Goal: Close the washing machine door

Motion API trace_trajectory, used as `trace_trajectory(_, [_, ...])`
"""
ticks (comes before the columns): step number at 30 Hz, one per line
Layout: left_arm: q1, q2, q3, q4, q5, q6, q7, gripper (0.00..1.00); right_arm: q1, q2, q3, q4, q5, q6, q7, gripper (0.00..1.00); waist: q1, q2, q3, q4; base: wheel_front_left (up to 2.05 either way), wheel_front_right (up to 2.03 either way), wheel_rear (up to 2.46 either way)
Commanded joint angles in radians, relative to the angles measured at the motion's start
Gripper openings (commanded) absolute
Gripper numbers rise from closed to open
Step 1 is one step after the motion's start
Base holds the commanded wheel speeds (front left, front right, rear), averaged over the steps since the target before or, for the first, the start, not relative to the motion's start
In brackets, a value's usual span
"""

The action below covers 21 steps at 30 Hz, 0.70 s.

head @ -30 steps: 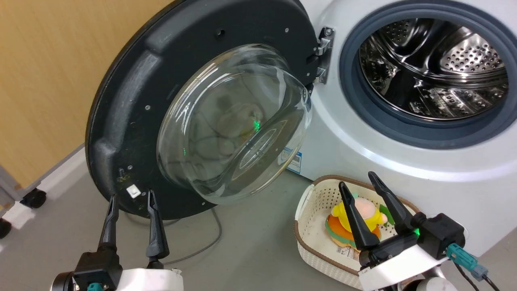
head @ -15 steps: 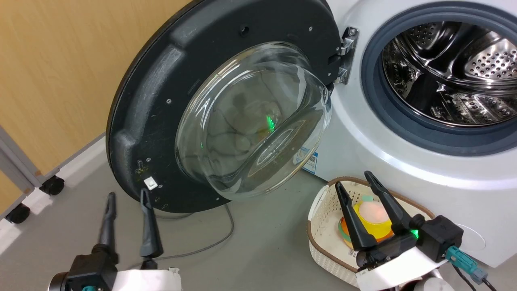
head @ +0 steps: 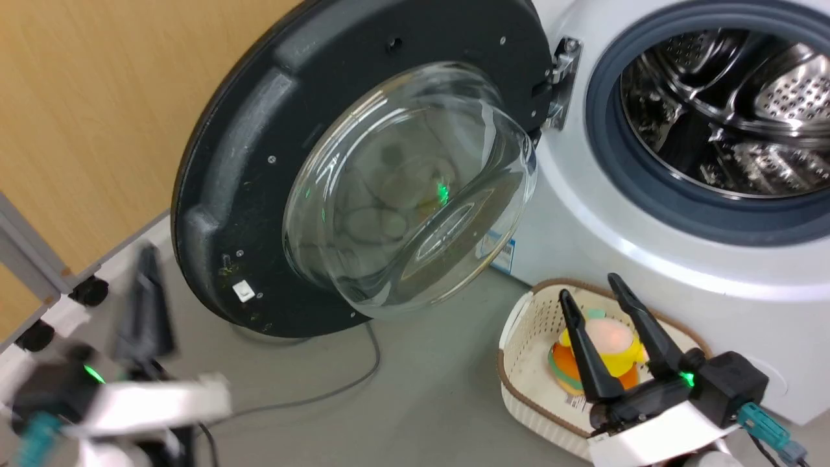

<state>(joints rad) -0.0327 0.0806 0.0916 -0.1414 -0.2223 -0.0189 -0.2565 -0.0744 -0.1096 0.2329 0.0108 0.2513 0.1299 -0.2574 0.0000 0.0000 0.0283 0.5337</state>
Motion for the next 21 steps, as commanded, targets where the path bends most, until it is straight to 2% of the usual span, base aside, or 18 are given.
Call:
trace_trajectory(1, [-0.048,0.017,0.023,0.018,-0.022,-0.018,-0.005,0.0,0.015,-0.007,-0.01,-0.009,-0.012,0.001,-0.004,1.0,0.0,0.0,0.012,0.0,0.0,0.0,0.0])
trace_trajectory(5, [-0.189,0.062,0.106,0.143,-0.158,-0.06,0.013,0.0,0.029,-0.012,-0.037,-0.029,-0.03,0.001,-0.004,1.0,0.0,0.0,0.038,0.001,0.0,0.0,0.0])
trace_trajectory(14, [-0.47,0.152,0.26,0.446,-0.563,-0.094,0.29,0.0,0.032,-0.027,-0.05,-0.055,-0.052,0.001,-0.004,1.0,0.0,0.0,0.094,-0.017,0.0,0.0,0.0])
trace_trajectory(16, [-0.512,0.171,0.299,0.519,-0.638,-0.089,0.349,0.0,0.025,-0.03,-0.047,-0.056,-0.054,0.001,-0.004,1.0,0.0,0.0,0.106,-0.025,0.0,0.0,0.0])
trace_trajectory(18, [-0.548,0.185,0.329,0.591,-0.693,-0.065,0.405,0.0,0.019,-0.034,-0.042,-0.057,-0.055,0.001,-0.004,1.0,0.0,0.0,0.114,-0.033,0.0,0.0,0.0])
trace_trajectory(21, [-0.597,0.18,0.366,0.683,-0.785,-0.031,0.499,0.0,0.015,-0.038,-0.043,-0.055,-0.055,0.001,-0.004,1.0,0.0,0.0,0.123,-0.04,0.0,0.0,0.0])
